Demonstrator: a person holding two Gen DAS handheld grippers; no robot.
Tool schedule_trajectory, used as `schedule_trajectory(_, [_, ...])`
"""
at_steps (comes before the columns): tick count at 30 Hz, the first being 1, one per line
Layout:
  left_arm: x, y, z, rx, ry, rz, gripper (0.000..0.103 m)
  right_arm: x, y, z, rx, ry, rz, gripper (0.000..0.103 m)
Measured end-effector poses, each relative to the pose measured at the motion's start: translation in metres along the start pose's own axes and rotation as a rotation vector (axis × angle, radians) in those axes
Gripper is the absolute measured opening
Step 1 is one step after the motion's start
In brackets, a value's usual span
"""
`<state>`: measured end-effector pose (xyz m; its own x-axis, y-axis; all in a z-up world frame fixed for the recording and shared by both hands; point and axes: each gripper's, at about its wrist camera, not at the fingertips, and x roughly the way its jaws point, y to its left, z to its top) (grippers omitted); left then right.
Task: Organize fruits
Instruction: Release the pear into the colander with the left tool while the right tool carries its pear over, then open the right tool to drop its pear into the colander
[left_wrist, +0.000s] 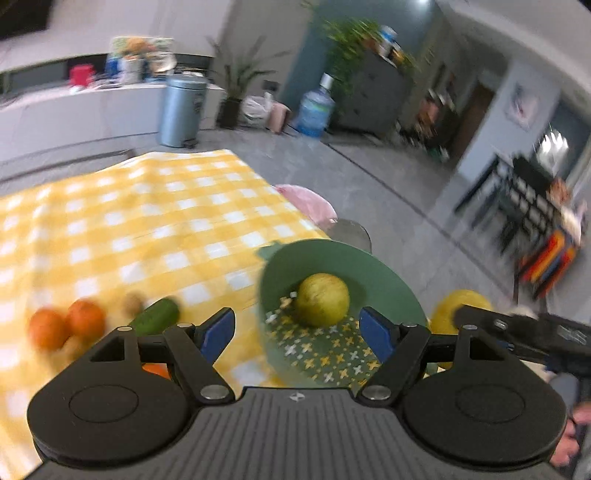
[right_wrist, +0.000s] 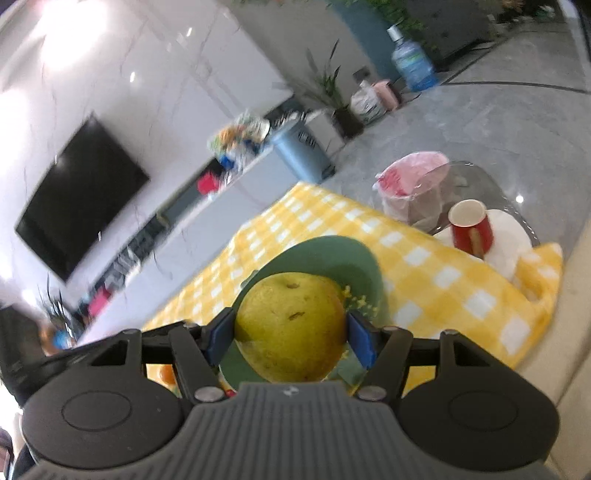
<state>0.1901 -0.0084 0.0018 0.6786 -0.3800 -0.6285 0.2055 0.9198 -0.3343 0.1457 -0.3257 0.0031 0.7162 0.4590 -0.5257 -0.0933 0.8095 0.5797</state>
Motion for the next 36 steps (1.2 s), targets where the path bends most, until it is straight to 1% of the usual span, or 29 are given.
schedule_trajectory(3, [-0.019,0.025,-0.013,-0.077,-0.041,0.010,0.090,0.032,0.015,0.010,0.002,0.106,-0.029,0.062])
schedule_trajectory(5, [-0.025,0.042,-0.022,-0.131,-0.053,0.009,0.091,0.058,0.029,0.012,-0.046,0.170,-0.076,0.062])
schedule_trajectory(7, [-0.027,0.057,-0.030,-0.177,-0.050,0.003,0.091,0.083,0.039,0.012,-0.096,0.230,-0.147,0.062])
schedule_trajectory(9, [-0.028,0.071,-0.038,-0.214,-0.039,-0.004,0.091,0.108,0.046,0.008,-0.148,0.289,-0.241,0.062])
schedule_trajectory(12, [-0.030,0.089,-0.049,-0.243,-0.034,-0.022,0.091,0.136,0.048,0.003,-0.192,0.342,-0.354,0.062])
schedule_trajectory(13, [-0.032,0.094,-0.052,-0.249,-0.032,-0.029,0.091,0.142,0.051,0.002,-0.226,0.351,-0.401,0.062])
schedule_trajectory(15, [-0.030,0.102,-0.053,-0.268,-0.026,-0.036,0.091,0.151,0.055,-0.001,-0.272,0.362,-0.454,0.062])
schedule_trajectory(18, [-0.029,0.112,-0.056,-0.304,-0.017,-0.040,0.091,0.157,0.057,-0.001,-0.274,0.397,-0.478,0.062])
schedule_trajectory(22, [-0.035,0.118,-0.060,-0.306,-0.032,-0.081,0.091,0.169,0.061,-0.005,-0.277,0.469,-0.476,0.062])
schedule_trajectory(24, [-0.041,0.121,-0.062,-0.306,-0.042,-0.095,0.091,0.177,0.064,-0.008,-0.286,0.488,-0.494,0.062])
schedule_trajectory(27, [-0.047,0.122,-0.063,-0.306,-0.058,-0.098,0.091,0.180,0.069,-0.009,-0.297,0.489,-0.521,0.062])
schedule_trajectory(30, [-0.049,0.122,-0.063,-0.303,-0.059,-0.088,0.091,0.181,0.067,-0.006,-0.255,0.498,-0.540,0.062])
schedule_trajectory(32, [-0.050,0.120,-0.062,-0.297,-0.057,-0.074,0.091,0.180,0.067,-0.004,-0.226,0.522,-0.544,0.063])
schedule_trajectory(33, [-0.051,0.120,-0.061,-0.293,-0.057,-0.069,0.091,0.176,0.068,-0.002,-0.219,0.521,-0.541,0.067])
schedule_trajectory(34, [-0.053,0.119,-0.061,-0.289,-0.058,-0.063,0.091,0.169,0.071,0.000,-0.219,0.498,-0.531,0.074])
schedule_trajectory(36, [-0.057,0.119,-0.062,-0.283,-0.061,-0.052,0.091,0.154,0.081,0.007,-0.224,0.446,-0.518,0.077])
